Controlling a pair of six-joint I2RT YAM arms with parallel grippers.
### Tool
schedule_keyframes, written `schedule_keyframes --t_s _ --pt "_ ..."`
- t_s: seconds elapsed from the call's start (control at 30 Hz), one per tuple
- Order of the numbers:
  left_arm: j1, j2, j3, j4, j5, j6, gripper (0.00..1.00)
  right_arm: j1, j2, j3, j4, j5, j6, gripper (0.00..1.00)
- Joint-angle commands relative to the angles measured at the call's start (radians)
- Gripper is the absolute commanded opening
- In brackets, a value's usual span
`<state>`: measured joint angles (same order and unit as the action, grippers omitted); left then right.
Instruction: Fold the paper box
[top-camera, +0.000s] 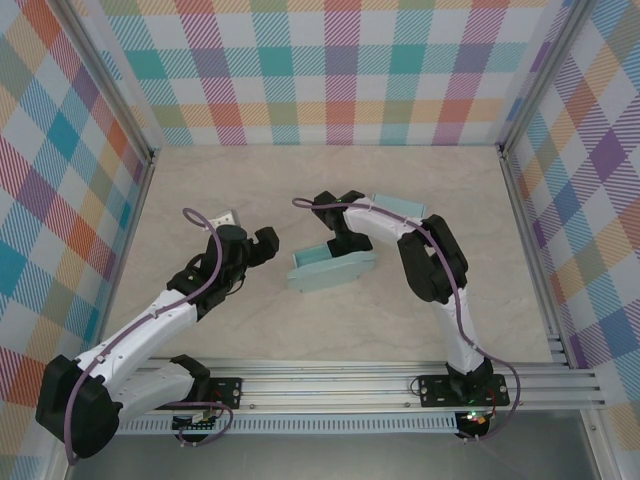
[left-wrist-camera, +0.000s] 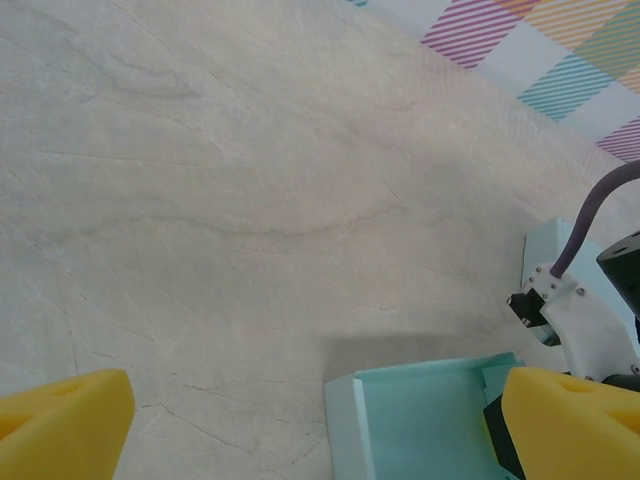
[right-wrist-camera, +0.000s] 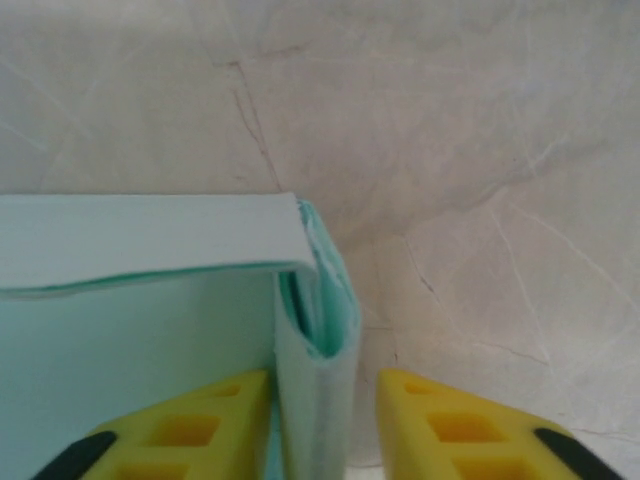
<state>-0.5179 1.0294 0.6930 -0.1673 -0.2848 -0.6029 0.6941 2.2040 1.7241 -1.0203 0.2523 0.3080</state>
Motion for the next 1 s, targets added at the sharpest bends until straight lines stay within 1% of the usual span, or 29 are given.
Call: schedule_keyframes --t_s 0.0,0.17,0.23,0.3,0.4,0.57,0.63,0.73,0.87,0.97 --pt "0.013 -0.006 0.026 -0.018 -0.003 0.024 0.95 -0.004 -0.052 0.012 -0.052 -0.009 -0.013 0.38" --pt "0.014 -0.005 0.025 -0.021 -0.006 0.025 0.95 -0.002 -0.078 0.005 -0.057 -0.017 -0.019 0.39" --pt "0.015 -0.003 0.025 -0.023 -0.006 0.024 0.95 -0.002 -0.085 -0.006 -0.051 -0.018 -0.019 0.33" --pt "0.015 0.0 0.025 -0.023 -0.006 0.025 0.95 -0.002 -0.082 -0.021 -0.044 -0.008 -0.02 0.22" --pt "0.015 -0.001 0.023 -0.024 -0.007 0.024 0.95 0.003 -0.063 -0.044 -0.035 0.025 -0.02 0.16" --pt "0.015 -0.005 0.016 -0.014 -0.014 0.024 0.95 0.045 0.024 -0.048 -0.038 0.192 -0.019 0.12" --pt "0.015 -0.005 0.017 -0.014 -0.017 0.026 0.95 0.055 0.063 -0.044 -0.038 0.226 -0.012 0.09" --pt "0.015 -0.008 0.02 -0.023 -0.026 0.031 0.95 0.069 0.097 -0.054 -0.014 0.275 0.001 0.0" --pt "0.015 -0.019 0.019 -0.027 -0.047 0.034 0.95 0.104 0.18 -0.015 -0.056 0.432 0.02 0.0" --pt "0.015 -0.024 0.018 -0.036 -0.077 0.03 0.95 0.124 0.251 0.021 -0.087 0.486 0.023 0.0"
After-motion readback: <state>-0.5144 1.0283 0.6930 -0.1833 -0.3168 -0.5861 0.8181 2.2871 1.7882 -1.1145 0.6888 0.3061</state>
